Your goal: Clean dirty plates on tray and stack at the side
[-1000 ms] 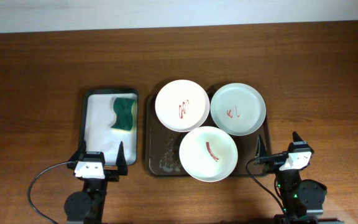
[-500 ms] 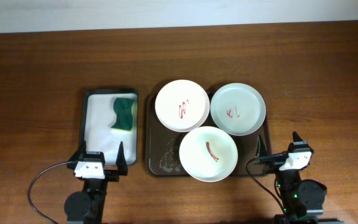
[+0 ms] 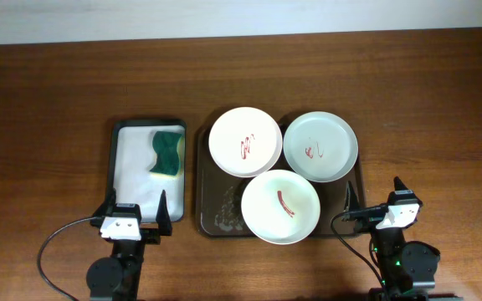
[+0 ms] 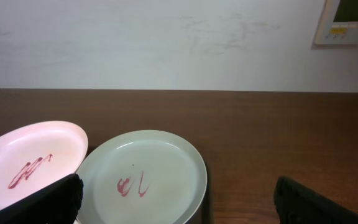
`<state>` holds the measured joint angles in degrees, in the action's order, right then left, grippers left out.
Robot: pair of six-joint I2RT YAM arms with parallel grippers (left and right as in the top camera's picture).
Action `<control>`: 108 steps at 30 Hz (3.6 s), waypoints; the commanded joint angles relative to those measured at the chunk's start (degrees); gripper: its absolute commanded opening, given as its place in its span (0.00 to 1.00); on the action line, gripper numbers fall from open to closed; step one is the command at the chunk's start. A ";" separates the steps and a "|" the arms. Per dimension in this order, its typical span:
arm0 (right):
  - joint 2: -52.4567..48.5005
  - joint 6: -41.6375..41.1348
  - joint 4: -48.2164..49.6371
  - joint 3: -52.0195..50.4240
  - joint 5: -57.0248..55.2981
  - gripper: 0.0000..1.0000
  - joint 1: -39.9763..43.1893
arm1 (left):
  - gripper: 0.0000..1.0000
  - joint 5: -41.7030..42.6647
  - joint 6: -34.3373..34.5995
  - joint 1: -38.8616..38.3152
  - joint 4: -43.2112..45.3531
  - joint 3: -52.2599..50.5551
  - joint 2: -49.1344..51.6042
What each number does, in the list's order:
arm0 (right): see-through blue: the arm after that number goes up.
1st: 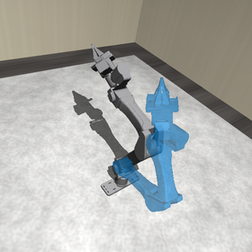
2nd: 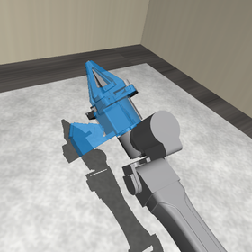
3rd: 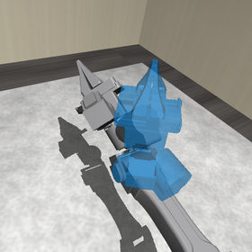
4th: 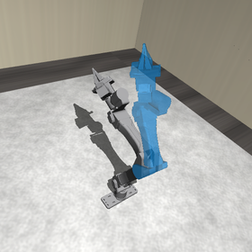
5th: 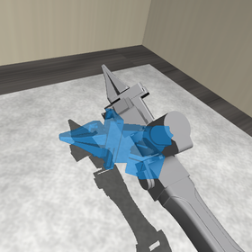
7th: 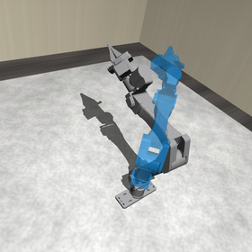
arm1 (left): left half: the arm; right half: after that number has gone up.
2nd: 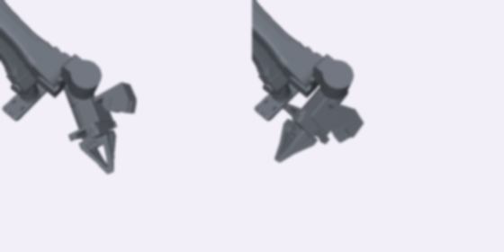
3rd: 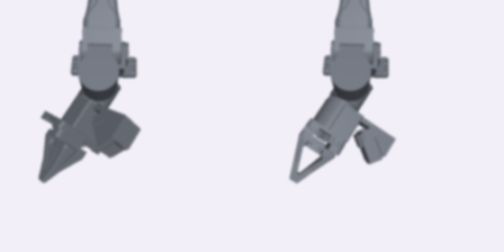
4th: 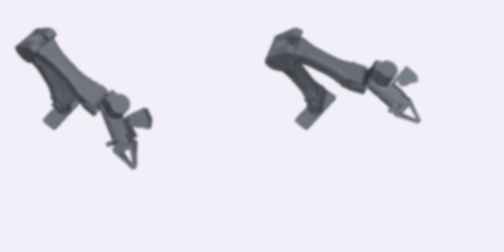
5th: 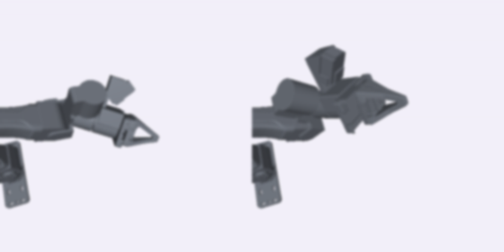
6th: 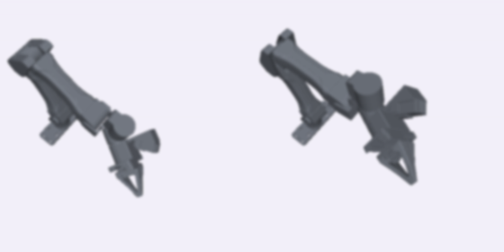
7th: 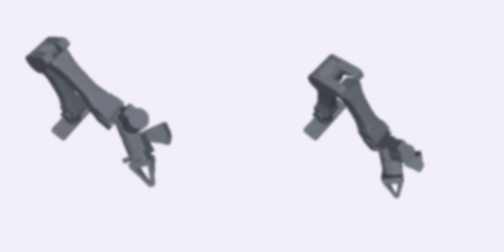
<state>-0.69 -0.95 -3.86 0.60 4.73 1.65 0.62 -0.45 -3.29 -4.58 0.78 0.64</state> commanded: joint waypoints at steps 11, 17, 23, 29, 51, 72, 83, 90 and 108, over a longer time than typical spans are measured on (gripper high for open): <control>-5.77 -2.75 -11.34 10.01 0.42 0.99 -0.52 | 1.00 -0.39 -0.22 0.35 -11.21 9.07 4.28; -18.21 -4.48 -20.94 21.55 2.69 0.99 -0.52 | 0.99 -0.42 -0.22 0.35 -17.86 18.34 14.73; -31.80 -4.44 -31.63 34.64 3.87 0.99 -0.52 | 0.99 -0.39 -0.24 0.35 -24.63 29.29 28.15; -44.87 -4.42 -43.36 46.56 4.22 0.99 -0.52 | 0.99 -0.11 -0.24 0.35 -34.38 41.83 42.05; -52.57 -4.44 -50.40 53.20 11.80 0.99 -0.52 | 0.99 5.81 0.04 0.35 -29.57 52.41 60.83; -52.57 -4.42 -50.34 53.20 11.78 0.99 -0.52 | 0.79 7.54 2.36 0.31 -20.26 58.80 97.11; -52.57 -4.42 -50.29 53.20 11.78 0.98 -0.52 | 0.61 7.98 2.36 0.31 -18.64 58.77 104.06; -52.57 -4.42 -50.29 53.20 11.78 0.99 -0.52 | 0.00 7.93 2.36 0.37 -19.21 59.01 103.93; -70.23 -4.39 -54.62 53.20 15.69 0.85 -0.52 | 0.02 4.74 6.88 0.35 -40.06 59.01 93.39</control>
<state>-66.54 -5.63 -58.35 52.66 18.37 1.65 5.54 3.53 -3.25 -44.40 59.57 94.91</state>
